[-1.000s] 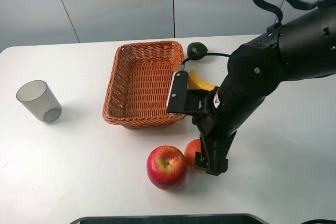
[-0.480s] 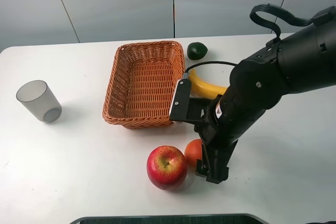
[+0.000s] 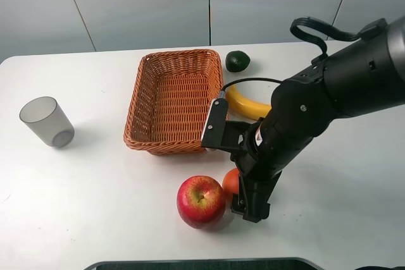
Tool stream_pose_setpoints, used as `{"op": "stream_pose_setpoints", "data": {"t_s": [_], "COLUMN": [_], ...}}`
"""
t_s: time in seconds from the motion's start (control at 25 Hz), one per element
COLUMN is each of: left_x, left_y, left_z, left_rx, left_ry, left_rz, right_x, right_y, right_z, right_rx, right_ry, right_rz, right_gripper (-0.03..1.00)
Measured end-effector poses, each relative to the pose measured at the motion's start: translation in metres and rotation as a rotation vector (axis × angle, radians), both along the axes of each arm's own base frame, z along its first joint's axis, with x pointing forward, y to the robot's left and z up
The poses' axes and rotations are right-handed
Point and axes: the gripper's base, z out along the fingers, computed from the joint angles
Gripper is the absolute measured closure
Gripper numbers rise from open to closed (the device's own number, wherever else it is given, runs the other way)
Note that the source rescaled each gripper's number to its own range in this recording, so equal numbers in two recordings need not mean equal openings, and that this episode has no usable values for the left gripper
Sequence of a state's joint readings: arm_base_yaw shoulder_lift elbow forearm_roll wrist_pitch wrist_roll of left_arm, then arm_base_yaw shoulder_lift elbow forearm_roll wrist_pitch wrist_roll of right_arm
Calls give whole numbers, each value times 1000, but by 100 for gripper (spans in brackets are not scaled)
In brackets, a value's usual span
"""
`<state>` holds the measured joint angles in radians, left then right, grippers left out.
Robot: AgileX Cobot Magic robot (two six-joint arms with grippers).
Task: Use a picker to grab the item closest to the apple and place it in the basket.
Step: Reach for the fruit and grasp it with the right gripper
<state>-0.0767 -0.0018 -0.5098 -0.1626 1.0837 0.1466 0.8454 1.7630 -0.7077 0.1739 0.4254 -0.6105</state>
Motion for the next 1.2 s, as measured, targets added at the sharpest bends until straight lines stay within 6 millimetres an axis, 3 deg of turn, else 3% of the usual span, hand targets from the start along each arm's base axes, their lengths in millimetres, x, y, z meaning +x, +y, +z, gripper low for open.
{"op": "stream_pose_setpoints", "data": {"t_s": [0.8,0.88,0.92,0.96,1.0,1.2], "left_x": [0,0,0,0,0,0], "left_y": [0,0,0,0,0,0], "left_z": [0,0,0,0,0,0], "left_rx": [0,0,0,0,0,0], "left_ry": [0,0,0,0,0,0], "left_rz": [0,0,0,0,0,0], "right_x": [3,3,3,3,3,3], "right_y": [4,4,4,4,4,4], "right_z": [-19,-19,-19,-19,-19,-19], "right_rx": [5,7,8,10,10,9], "right_ry": [13,12,10,9,9,8], "right_rz": [-46,-48,-48,-48,-47,-44], "right_gripper": [-3,14,37,70,96,97]}}
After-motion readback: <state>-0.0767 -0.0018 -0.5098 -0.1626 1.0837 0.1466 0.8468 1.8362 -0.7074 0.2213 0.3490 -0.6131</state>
